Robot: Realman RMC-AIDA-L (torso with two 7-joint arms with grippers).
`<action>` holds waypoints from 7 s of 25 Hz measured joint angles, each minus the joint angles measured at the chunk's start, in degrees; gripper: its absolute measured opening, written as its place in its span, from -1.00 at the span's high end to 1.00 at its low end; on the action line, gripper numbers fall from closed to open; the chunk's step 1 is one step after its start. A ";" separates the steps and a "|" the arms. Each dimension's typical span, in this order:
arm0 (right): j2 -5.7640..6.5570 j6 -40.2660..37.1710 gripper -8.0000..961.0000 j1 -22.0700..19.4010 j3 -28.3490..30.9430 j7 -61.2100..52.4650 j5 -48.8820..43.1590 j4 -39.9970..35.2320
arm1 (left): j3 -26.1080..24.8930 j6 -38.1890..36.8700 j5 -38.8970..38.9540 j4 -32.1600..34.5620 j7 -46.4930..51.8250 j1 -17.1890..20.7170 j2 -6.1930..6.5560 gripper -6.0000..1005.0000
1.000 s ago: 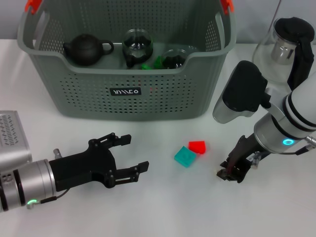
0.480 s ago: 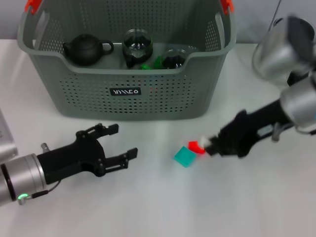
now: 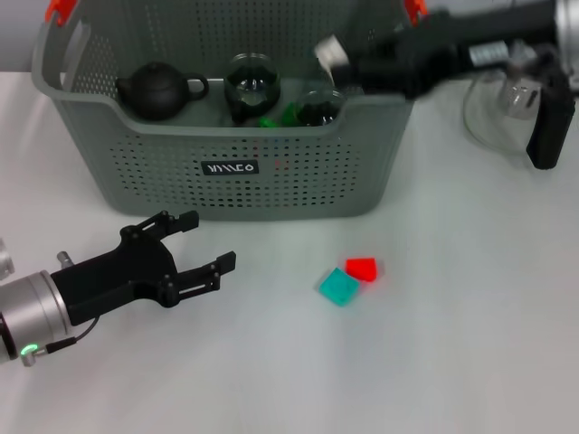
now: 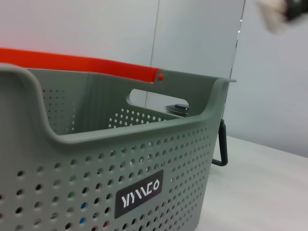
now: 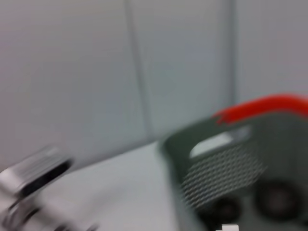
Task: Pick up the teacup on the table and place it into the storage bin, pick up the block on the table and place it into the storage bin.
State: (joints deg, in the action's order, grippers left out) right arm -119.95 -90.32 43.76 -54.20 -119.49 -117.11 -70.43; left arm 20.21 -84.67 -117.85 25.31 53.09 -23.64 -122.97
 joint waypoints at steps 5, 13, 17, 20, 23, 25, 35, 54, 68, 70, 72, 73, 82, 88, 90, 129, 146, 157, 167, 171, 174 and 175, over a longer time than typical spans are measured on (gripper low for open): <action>-0.38 14.15 0.65 5.58 -5.02 -4.38 -5.67 2.88 | -0.01 -0.06 0.00 -0.14 0.00 -0.23 -0.09 -0.71; -0.35 32.14 0.58 17.96 -12.58 -8.49 -15.76 23.32 | -0.09 -0.06 0.56 -0.18 0.00 -0.27 -0.36 -0.71; -0.49 34.85 0.51 22.17 -13.01 -9.62 -19.90 30.10 | -0.09 0.17 0.58 -0.22 0.00 -0.27 -0.45 -0.71; -0.63 35.39 0.46 22.81 -13.50 -9.72 -19.88 30.82 | -0.09 0.42 0.59 -0.26 0.00 -0.27 -0.51 -0.71; -0.67 35.18 0.41 22.57 -13.99 -9.61 -19.70 30.19 | -0.09 0.45 0.62 -0.27 0.00 -0.26 -0.58 -0.71; -0.60 34.74 0.38 21.94 -14.07 -9.35 -19.01 28.84 | -0.19 0.47 0.66 -0.27 0.00 -0.19 -0.59 -0.71; 0.12 6.52 -0.15 10.53 -9.26 -9.31 -12.51 2.64 | -0.50 0.61 0.73 -0.27 0.00 -0.23 -0.60 -0.71; -0.19 -7.90 -0.97 -4.90 -14.78 7.56 -18.65 -3.81 | -0.61 2.71 1.17 -0.33 0.11 -0.84 -0.51 -0.71; -0.22 8.86 -0.82 -0.92 -25.93 7.67 -22.12 11.85 | -0.61 3.38 1.23 -0.35 0.09 -1.04 -0.61 -0.71; -0.22 10.85 -0.79 -0.17 -26.49 7.61 -22.39 14.20 | -0.62 3.47 1.23 -0.36 0.09 -1.04 -0.63 -0.71; -0.30 12.82 -0.77 0.30 -27.50 7.28 -22.81 15.80 | -0.61 3.47 1.23 -0.36 0.09 -1.05 -0.62 -0.71; -0.34 13.53 -0.77 0.35 -28.02 7.16 -22.91 16.08 | -0.62 3.47 1.23 -0.36 0.09 -1.05 -0.62 -0.71; -0.39 17.66 -0.77 0.63 -31.96 7.02 -22.98 16.37 | -0.62 3.47 1.23 -0.35 0.09 -0.76 -0.66 -0.71; -0.37 18.42 -0.77 2.24 -31.61 6.25 -22.49 19.11 | -0.61 3.46 1.23 -0.35 0.09 -0.56 -0.74 -0.71; -0.37 19.11 -0.77 3.01 -31.34 5.52 -22.40 20.54 | -0.56 3.46 1.23 -0.36 0.09 -0.55 -0.77 -0.71; -0.60 23.02 -0.76 4.65 -35.79 3.28 -20.61 24.98 | -0.53 4.32 1.23 -1.06 0.00 -0.29 -0.87 -0.71; -0.38 23.46 0.16 4.46 -36.15 0.78 -20.74 24.65 | -0.53 4.39 1.23 -1.21 0.00 -0.11 -0.87 -0.71; -0.07 6.21 0.35 -1.93 -22.16 1.66 -19.40 4.57 | -0.53 4.84 1.22 -1.41 0.00 0.10 -0.96 -0.71; -0.36 5.47 0.35 -1.08 -11.37 -6.67 -6.00 -9.91 | -0.53 4.88 1.23 -1.41 0.00 -0.21 -0.95 -0.71; -0.62 18.14 0.34 3.87 -19.18 -13.32 -11.74 -4.61 | -0.52 4.83 1.26 -1.61 0.00 -0.46 -0.96 -0.71; -0.65 27.13 0.32 9.57 -24.04 -17.70 -17.67 4.01 | -0.53 4.84 1.27 -1.70 0.00 -0.52 -0.95 -0.71; -0.63 28.93 0.31 11.56 -24.48 -18.46 -18.91 7.23 | -0.53 4.83 1.27 -1.72 0.00 -0.53 -0.96 -0.71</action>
State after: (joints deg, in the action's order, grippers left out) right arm -120.58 -61.39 55.32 -78.68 -137.95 -136.02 -63.19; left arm 19.69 -79.84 -116.58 23.59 53.09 -24.16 -123.93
